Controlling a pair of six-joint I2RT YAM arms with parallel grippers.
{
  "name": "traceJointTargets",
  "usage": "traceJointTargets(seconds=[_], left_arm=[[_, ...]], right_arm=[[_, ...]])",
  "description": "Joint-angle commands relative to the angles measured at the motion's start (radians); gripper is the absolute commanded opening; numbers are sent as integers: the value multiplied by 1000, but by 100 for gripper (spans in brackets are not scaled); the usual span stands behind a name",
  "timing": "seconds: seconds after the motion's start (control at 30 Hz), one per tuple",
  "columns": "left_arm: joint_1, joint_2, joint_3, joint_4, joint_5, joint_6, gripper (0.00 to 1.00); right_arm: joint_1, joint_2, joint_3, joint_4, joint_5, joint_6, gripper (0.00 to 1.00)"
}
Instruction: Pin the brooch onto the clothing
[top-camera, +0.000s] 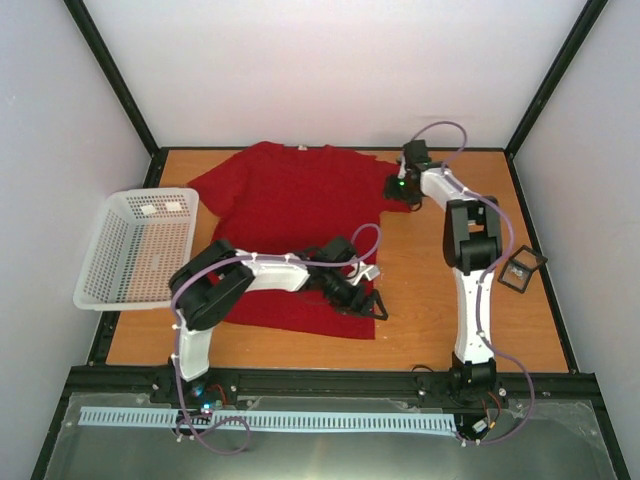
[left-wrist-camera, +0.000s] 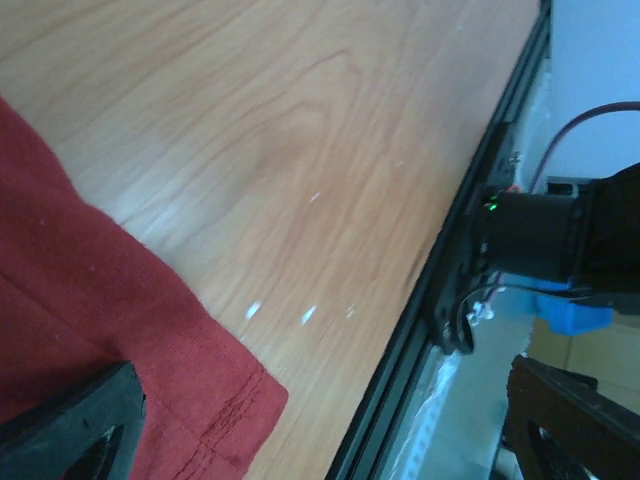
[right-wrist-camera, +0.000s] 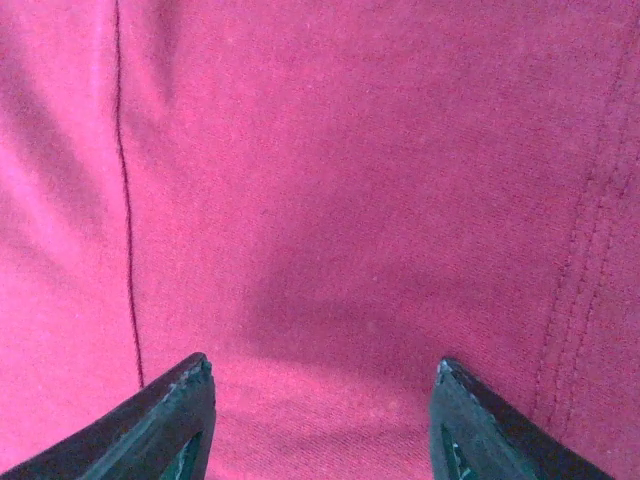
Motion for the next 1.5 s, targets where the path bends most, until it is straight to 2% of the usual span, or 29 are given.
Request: traceJointTargets(seconds=[0.0,0.17,0.27,0.37,0.5,0.6,0.67,0.73,0.87,1.1,1.17,1.37,1.47], left_arm=[[-65,130,172,47,110,-39,98],[-125,238,391,70,180,-76,98],[-125,177,431,25,130,1,98],[-96,32,380,-60,6,99,100],[44,-198,183,-101,-92,131,100],[187,-345,112,-161,-191,183,100],[285,-375,101,-205,-253,192,100],[332,-386,90,-235,-275,191,100],[336,-442,-20,-251,-414,141,100],[351,-501,-274,-198,-460,4,100],[354,-513,-303,-206,-479,-19,100],[354,-618,-479,-210,-431,-155,100],[356,-681,-595,-191,-342,-251,100]], right_arm=[[-134,-35,-172,-80,102,-19,59],[-211,-77,-180,-91,181,-105,60],[-210,-93,-82,-155,200,-163,61],[-191,-146,9,-234,209,-168,64],[-147,-275,0,-255,120,-132,71],[-104,-389,-151,-168,-13,-90,77],[-64,-463,-276,-100,-72,-55,79],[6,-514,-383,-50,-106,-38,85],[141,-585,-554,-11,-102,-8,88],[202,-683,-815,98,-134,54,90],[207,-707,-872,97,-129,52,90],[210,-835,-1066,109,-130,77,90],[211,-908,-1145,98,-129,94,92]])
